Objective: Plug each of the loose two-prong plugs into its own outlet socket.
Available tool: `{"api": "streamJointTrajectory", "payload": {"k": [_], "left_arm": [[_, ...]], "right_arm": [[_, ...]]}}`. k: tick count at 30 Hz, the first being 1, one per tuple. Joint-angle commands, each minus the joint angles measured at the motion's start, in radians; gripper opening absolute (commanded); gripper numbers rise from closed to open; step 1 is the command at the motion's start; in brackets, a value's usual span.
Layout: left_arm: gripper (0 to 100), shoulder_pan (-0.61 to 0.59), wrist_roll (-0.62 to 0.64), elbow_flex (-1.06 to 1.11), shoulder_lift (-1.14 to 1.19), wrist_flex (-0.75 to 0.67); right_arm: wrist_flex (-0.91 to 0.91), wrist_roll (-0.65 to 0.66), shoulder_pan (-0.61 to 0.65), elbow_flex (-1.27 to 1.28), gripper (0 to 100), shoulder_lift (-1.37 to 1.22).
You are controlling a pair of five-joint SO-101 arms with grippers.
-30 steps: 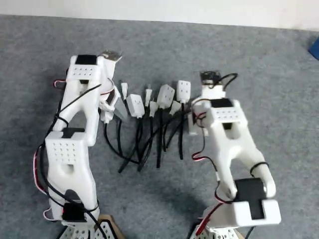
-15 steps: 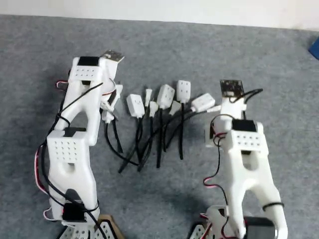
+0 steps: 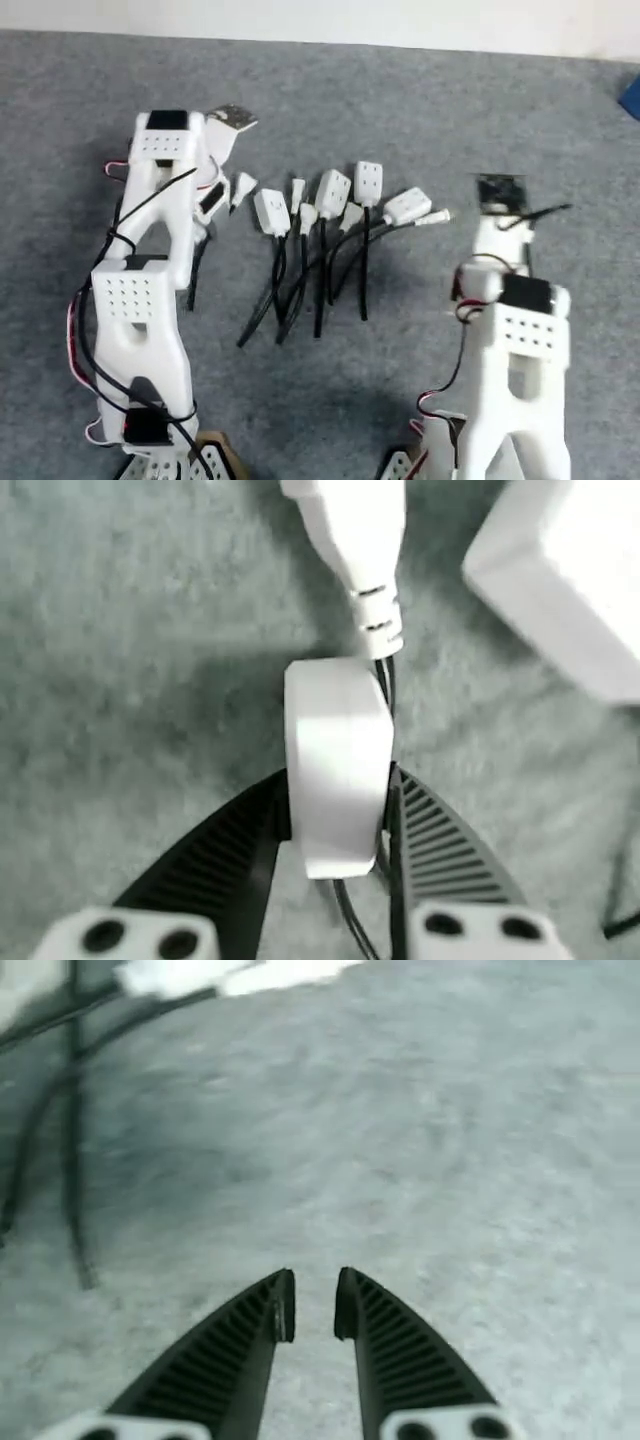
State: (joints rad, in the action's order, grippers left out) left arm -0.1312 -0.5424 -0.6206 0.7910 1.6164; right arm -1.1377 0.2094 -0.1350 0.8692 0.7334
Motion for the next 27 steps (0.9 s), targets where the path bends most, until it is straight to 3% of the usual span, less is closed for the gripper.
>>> {"api": "streamJointTrajectory", "payload": {"k": [1,3,8,13,20,27], "left_arm": [[8,0.041,0.002,-0.114,-0.061,0.098],[1,0.067,0.011,-0.143,-0.068,0.103],[1,0.119,0.04,-0.255,-0.067,0.118],[1,0.077,-0.021,-0.389,-0.041,0.114],[1,0.015,-0.071,-0.513,0.071,-0.075],[1,0.11,-0.101,-0.522,0.271,-0.141]], "right_arm": [[-0.039,0.011,-0.065,-0.005,8.4,0.038],[-0.061,0.012,-0.073,-0.004,8.4,0.038],[-0.071,0.012,-0.074,0.021,8.4,0.047],[-0.07,0.012,-0.073,0.064,8.4,0.047],[-0.07,0.012,-0.068,0.068,8.4,0.047],[-0.071,0.011,-0.067,0.07,8.4,0.047]]}}
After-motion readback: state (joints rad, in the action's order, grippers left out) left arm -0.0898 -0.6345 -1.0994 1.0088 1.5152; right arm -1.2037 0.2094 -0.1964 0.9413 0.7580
